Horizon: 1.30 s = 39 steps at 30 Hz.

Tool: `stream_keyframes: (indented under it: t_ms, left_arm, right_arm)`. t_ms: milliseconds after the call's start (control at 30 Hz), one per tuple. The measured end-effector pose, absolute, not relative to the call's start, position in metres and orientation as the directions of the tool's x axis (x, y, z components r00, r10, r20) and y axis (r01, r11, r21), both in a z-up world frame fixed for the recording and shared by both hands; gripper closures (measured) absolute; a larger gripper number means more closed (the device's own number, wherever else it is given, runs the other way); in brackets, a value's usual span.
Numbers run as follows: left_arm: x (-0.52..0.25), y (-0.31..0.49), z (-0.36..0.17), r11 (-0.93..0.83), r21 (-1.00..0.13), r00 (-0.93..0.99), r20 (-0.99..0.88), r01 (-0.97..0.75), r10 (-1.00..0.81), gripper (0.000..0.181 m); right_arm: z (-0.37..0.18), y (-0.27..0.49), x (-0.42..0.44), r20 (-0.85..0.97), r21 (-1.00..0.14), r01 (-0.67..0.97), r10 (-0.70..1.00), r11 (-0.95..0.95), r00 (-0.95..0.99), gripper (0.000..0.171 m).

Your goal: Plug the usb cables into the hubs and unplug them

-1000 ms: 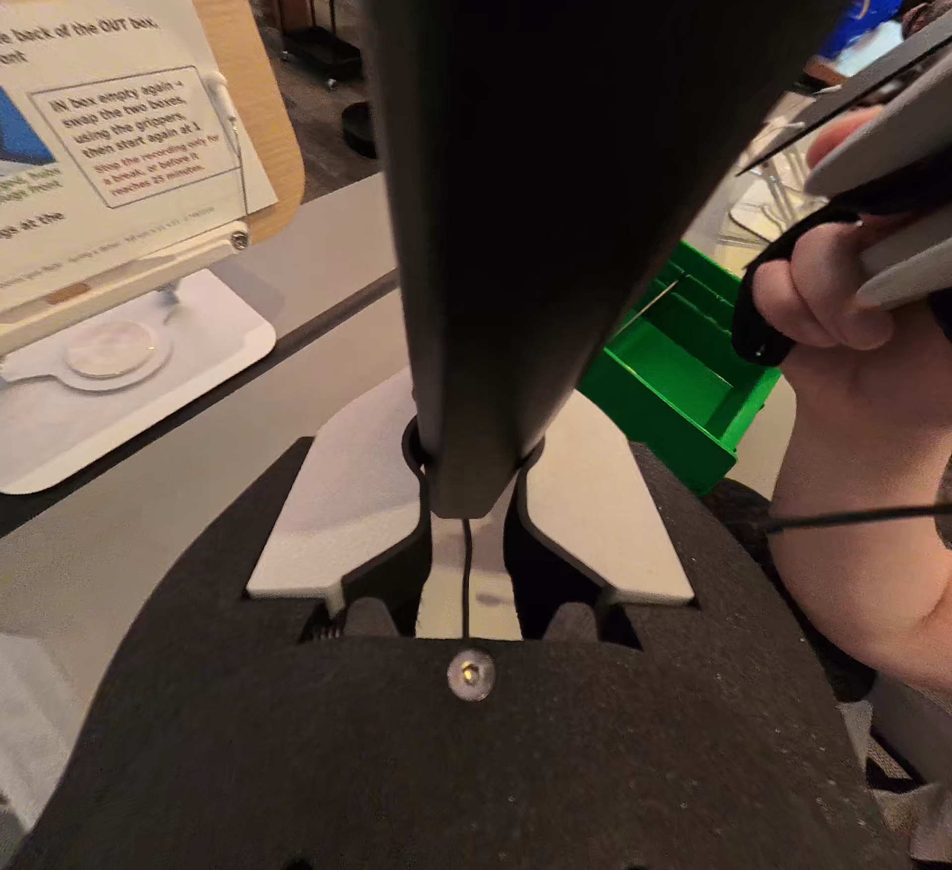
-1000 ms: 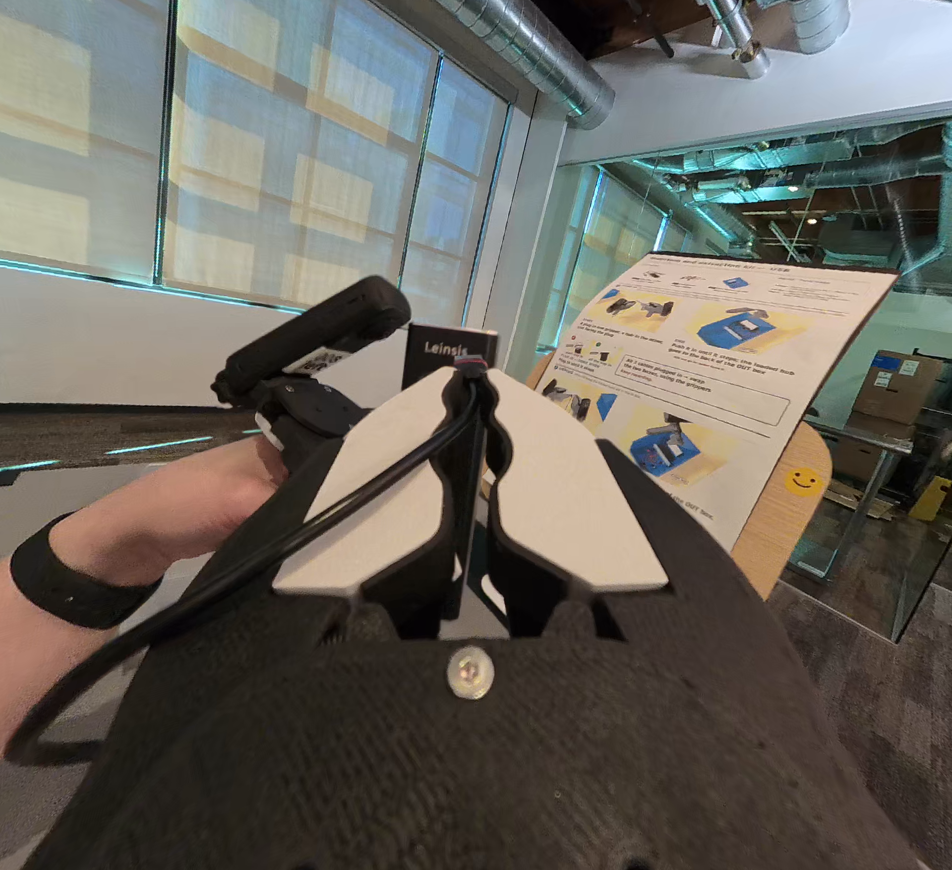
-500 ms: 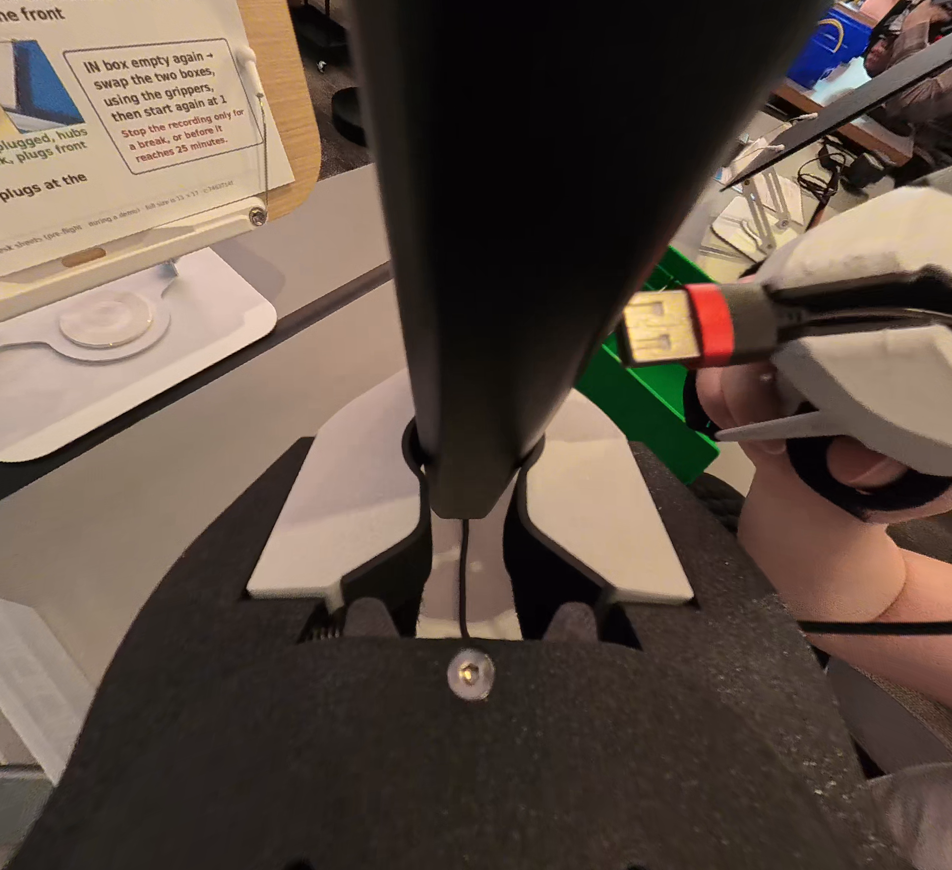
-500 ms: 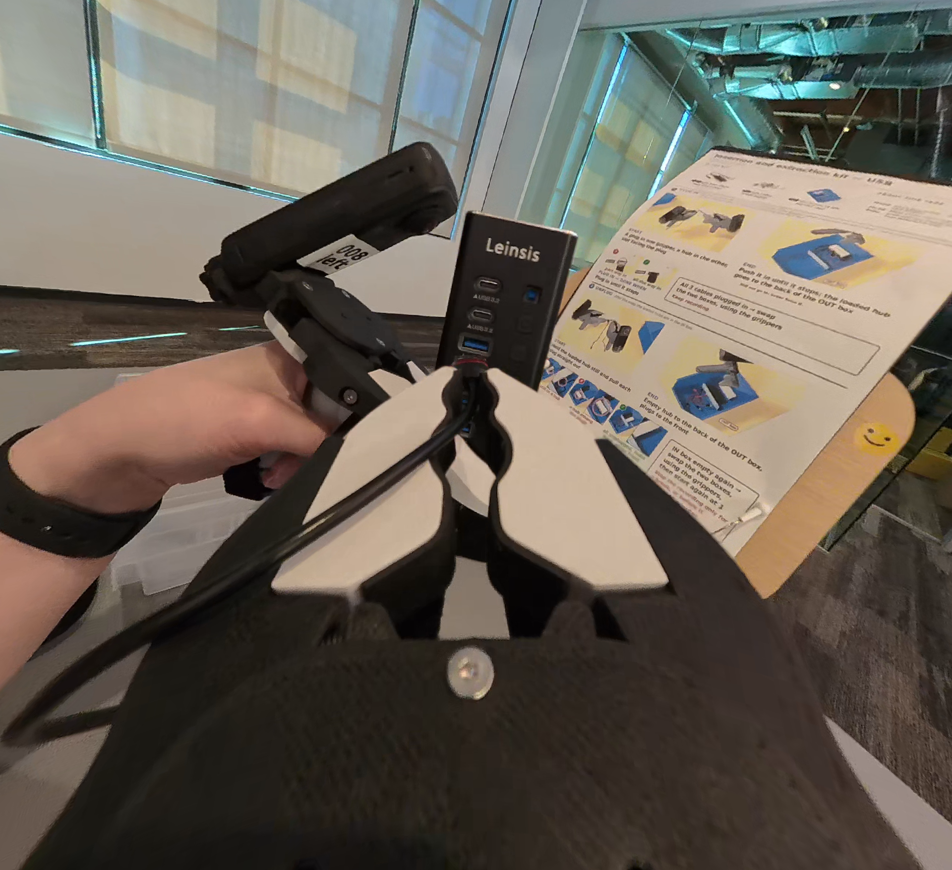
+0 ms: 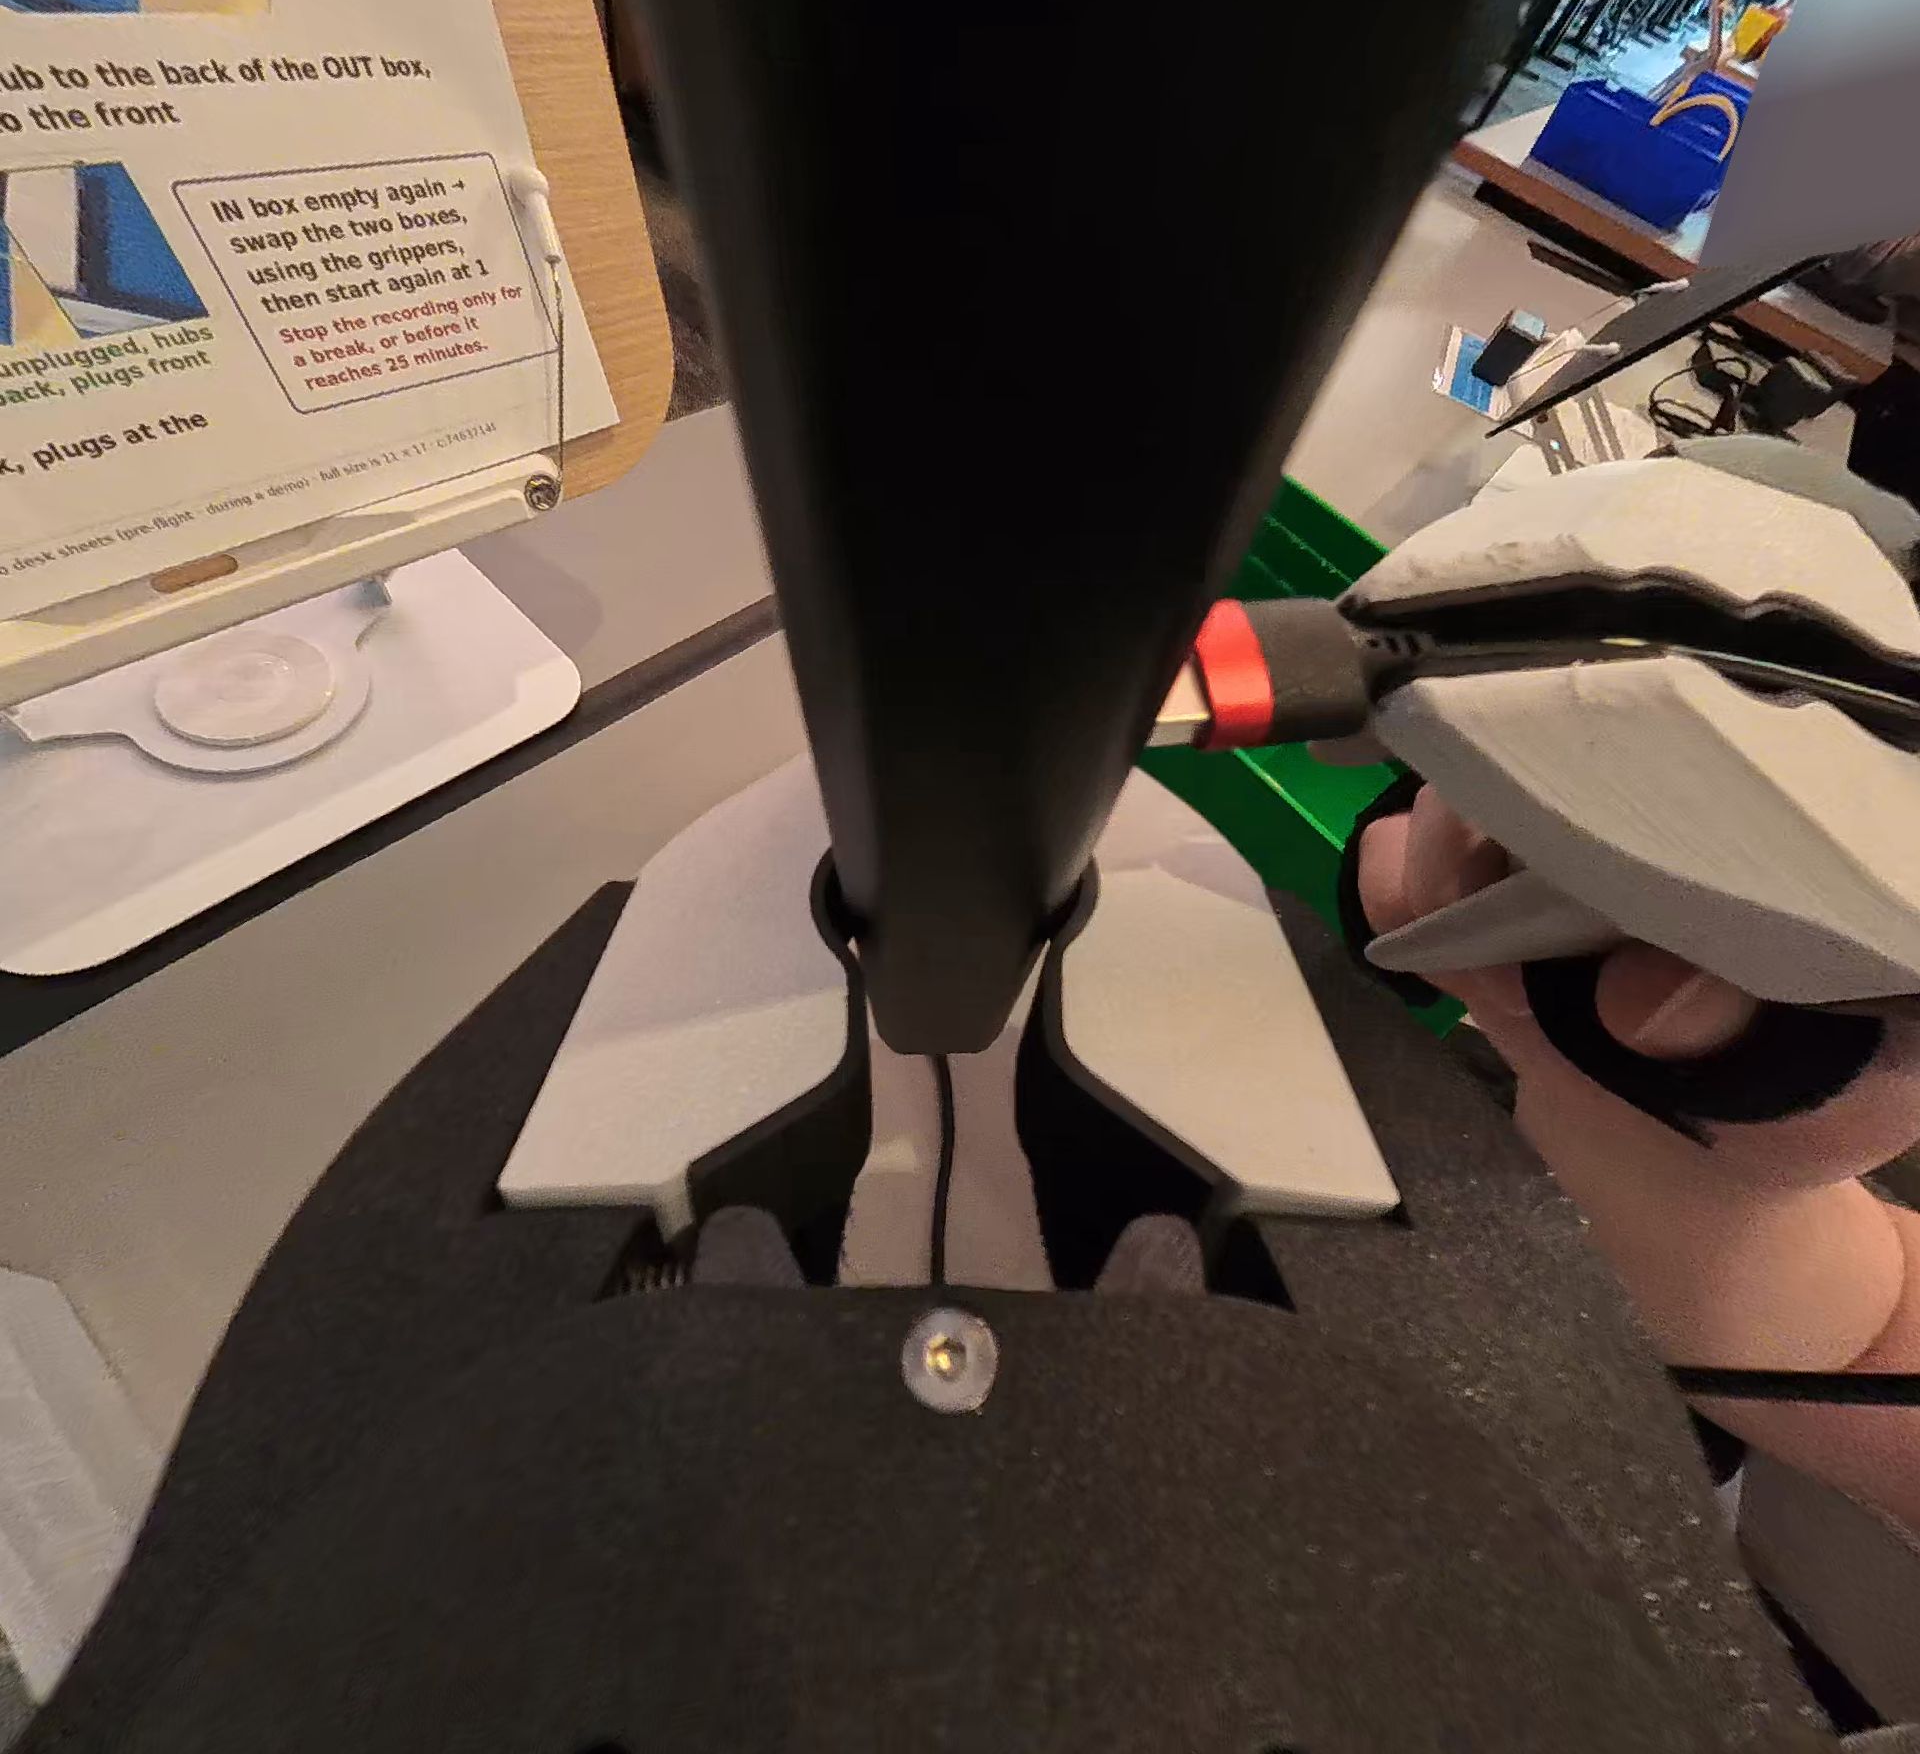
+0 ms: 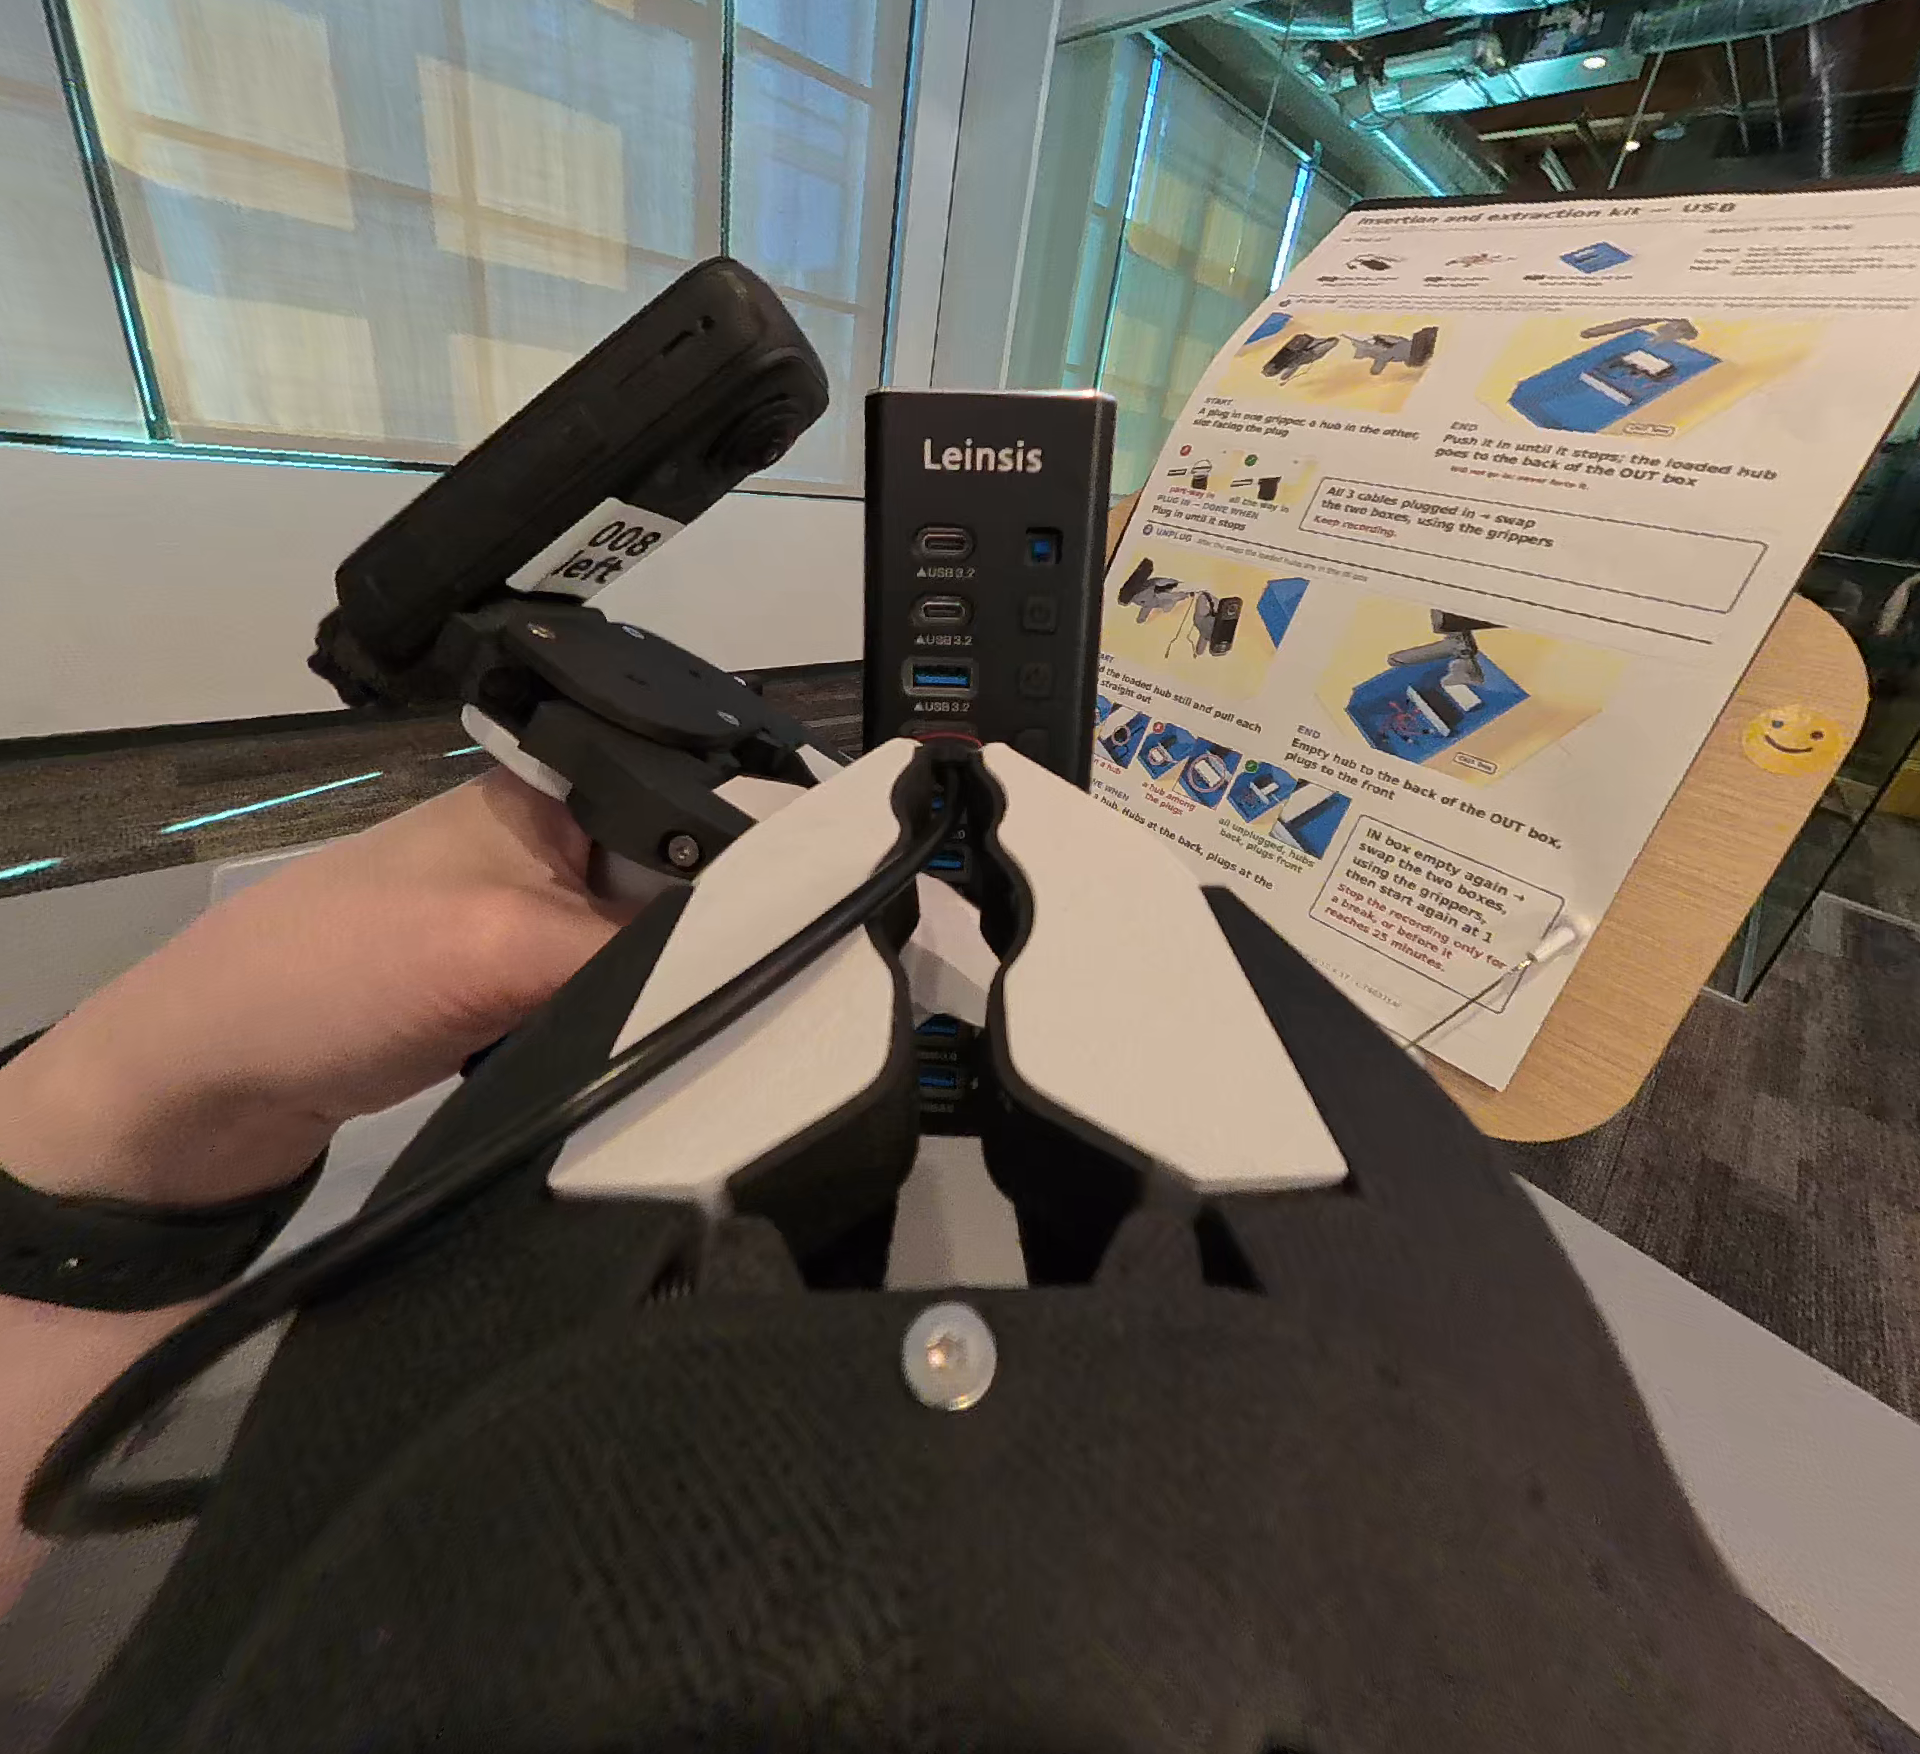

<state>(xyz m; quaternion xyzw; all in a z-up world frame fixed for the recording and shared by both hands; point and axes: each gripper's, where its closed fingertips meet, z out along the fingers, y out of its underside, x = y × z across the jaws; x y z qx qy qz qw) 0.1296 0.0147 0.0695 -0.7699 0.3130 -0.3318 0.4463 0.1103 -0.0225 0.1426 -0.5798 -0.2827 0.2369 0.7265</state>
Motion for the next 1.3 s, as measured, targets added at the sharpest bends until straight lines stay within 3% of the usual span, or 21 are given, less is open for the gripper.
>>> stream_keyframes:
  t_ms: [500,700,933,1300]
  left_arm:
    - [0.119,0.025,0.078,-0.221,-0.913,0.688,-0.084,-0.342,-0.721,0.151]
    - [0.122,0.021,0.083,-0.167,-0.916,0.663,-0.129,-0.364,-0.737,0.15]
    - [0.134,0.014,0.087,-0.185,-0.937,0.644,-0.052,-0.295,-0.763,0.15]
    - [0.132,0.018,0.085,-0.144,-0.922,0.669,-0.147,-0.359,-0.729,0.149]
  right_arm:
    - [0.148,-0.027,0.115,0.101,-0.976,-0.059,0.674,0.21,0.731,0.165]
    - [0.153,-0.032,0.116,0.119,-0.973,-0.054,0.69,0.224,0.714,0.164]
    - [0.153,-0.033,0.119,0.116,-0.976,-0.047,0.692,0.213,0.712,0.164]
    - [0.151,-0.031,0.118,0.116,-0.979,-0.037,0.698,0.201,0.706,0.164]
